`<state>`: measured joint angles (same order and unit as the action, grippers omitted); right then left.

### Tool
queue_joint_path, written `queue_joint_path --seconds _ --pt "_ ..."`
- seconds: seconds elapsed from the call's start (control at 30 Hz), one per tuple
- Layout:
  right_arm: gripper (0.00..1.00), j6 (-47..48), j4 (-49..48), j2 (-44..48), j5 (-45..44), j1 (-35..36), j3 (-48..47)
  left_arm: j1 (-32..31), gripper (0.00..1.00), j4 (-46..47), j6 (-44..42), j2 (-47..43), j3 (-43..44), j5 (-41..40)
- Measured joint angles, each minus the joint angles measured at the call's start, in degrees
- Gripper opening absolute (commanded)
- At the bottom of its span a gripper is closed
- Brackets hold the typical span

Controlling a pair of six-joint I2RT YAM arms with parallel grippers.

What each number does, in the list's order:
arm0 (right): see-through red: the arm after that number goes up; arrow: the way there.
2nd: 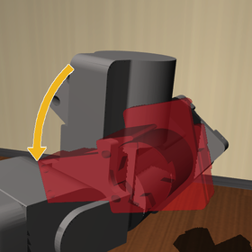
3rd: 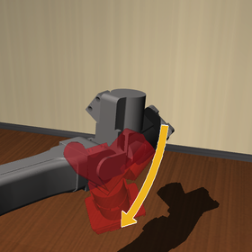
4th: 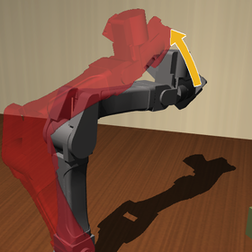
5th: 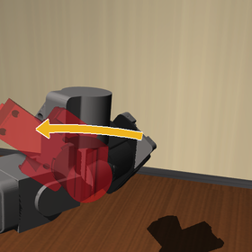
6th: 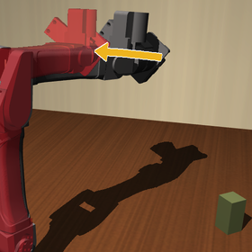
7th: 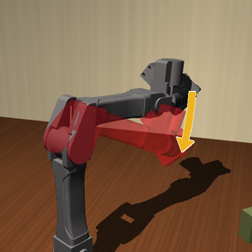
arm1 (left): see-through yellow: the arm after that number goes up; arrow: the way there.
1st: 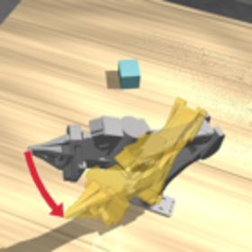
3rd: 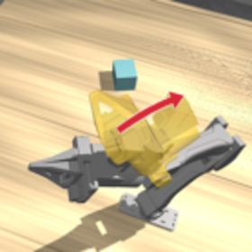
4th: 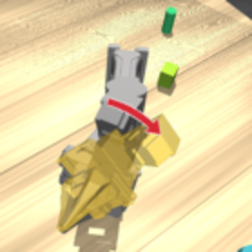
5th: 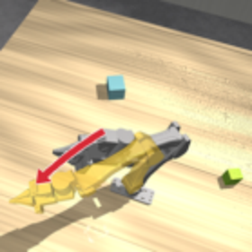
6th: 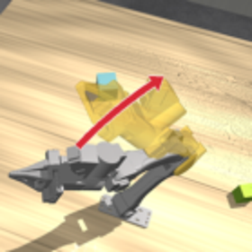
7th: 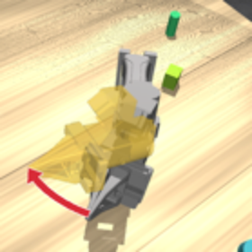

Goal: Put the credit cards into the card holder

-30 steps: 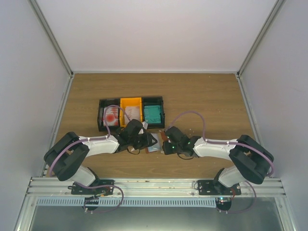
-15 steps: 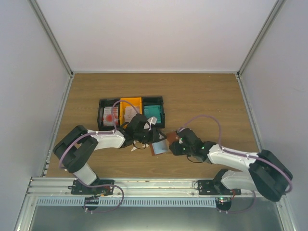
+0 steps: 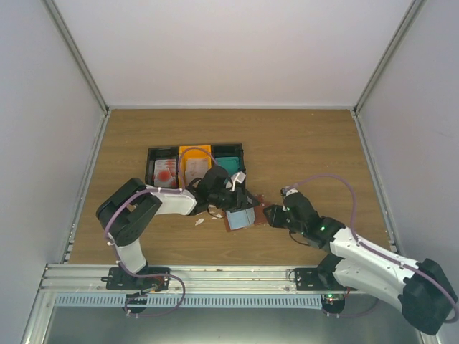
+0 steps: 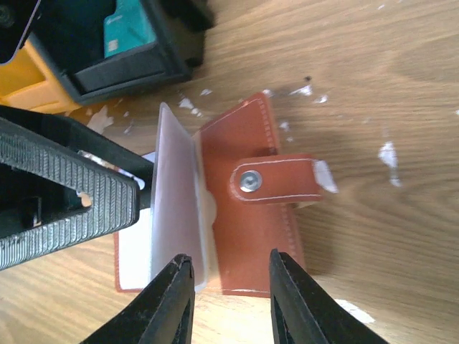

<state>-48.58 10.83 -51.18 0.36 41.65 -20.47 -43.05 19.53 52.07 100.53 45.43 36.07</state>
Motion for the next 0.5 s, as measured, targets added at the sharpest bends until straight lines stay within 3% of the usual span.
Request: queue_joint_path --seconds 0.2,0.5 --pt "0.31 -1.20 7.45 2.16 -5.51 -0.15 -2.93 -1.07 0.50 -0.04 0.55 3.63 3.17 -0.11" --pt "0.17 0.33 12.31 4.11 -6.67 -0.20 -6.80 -2.62 0.43 -6.86 0.70 8.81 8.68 -4.35"
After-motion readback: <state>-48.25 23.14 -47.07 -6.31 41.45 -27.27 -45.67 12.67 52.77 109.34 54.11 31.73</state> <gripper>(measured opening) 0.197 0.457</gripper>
